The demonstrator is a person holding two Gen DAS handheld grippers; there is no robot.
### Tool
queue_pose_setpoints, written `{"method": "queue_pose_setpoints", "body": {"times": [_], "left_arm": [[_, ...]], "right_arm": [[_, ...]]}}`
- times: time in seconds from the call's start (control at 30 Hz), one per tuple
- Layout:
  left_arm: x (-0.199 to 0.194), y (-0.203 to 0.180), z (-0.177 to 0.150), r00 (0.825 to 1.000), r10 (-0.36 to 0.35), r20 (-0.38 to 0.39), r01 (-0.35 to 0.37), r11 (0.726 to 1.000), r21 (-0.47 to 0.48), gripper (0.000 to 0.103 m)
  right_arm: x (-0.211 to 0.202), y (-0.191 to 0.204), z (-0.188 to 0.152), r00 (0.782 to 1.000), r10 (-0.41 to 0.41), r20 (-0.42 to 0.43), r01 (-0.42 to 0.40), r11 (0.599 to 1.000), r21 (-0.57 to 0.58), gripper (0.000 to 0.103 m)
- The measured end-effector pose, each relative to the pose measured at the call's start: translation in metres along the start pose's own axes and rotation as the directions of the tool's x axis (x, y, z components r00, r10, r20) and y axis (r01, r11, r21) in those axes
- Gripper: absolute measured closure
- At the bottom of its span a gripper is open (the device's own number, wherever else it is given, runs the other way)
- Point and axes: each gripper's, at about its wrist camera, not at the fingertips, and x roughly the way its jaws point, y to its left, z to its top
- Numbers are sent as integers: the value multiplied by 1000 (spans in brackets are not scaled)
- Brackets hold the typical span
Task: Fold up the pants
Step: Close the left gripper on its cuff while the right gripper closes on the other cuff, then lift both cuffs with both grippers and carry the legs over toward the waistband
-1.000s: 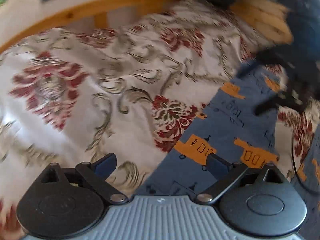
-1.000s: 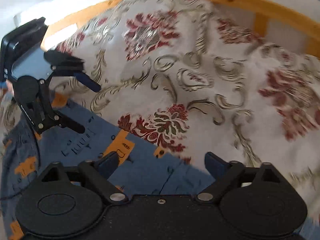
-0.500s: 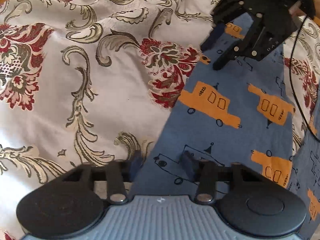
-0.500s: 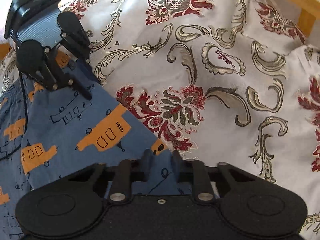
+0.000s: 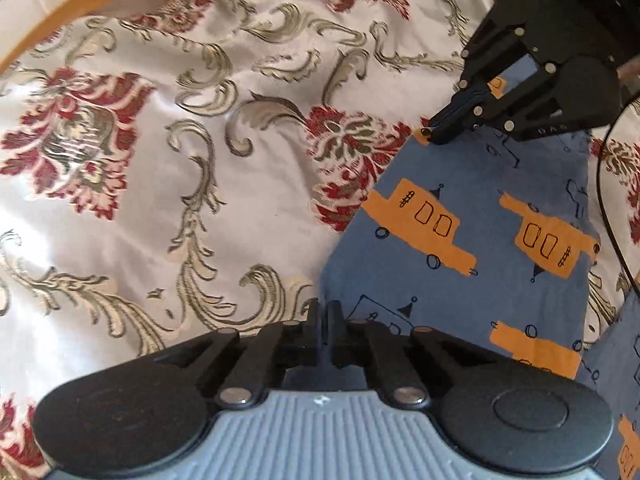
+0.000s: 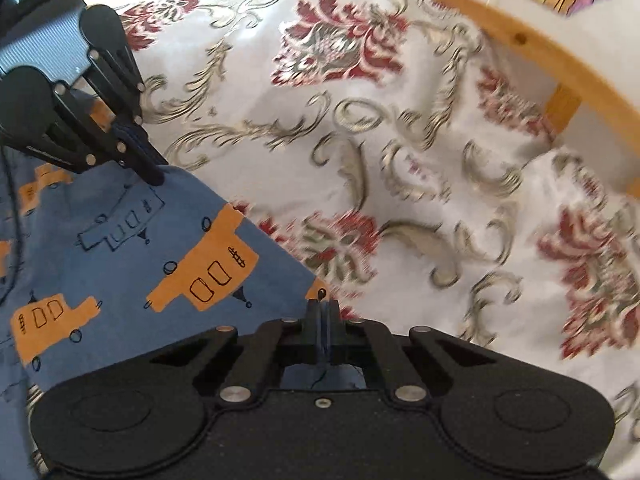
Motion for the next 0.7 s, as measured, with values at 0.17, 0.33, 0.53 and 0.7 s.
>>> {"method": "queue_pose_setpoints", "body": {"times": [0.17,0.33,0.53,0.7], "left_arm": [[-4,10,11,997,76,33,-75,996,-37,101],[22,27,14,998,60,5,-60,995,-81,100],[-1,55,-5,996,37,82,-27,993,-118,35],[-44,98,-34,990,-11,139,37,982,-184,5]], "right_arm": [[20,-1,17,996,-84,-10,83,996,-23,103],[43,1,15,995,-78,-63,78,997,-3,88],[13,-8,23,999,-8,45,5,997,78,19],[3,6,48,969,232,85,-232,973,-5,1]]}}
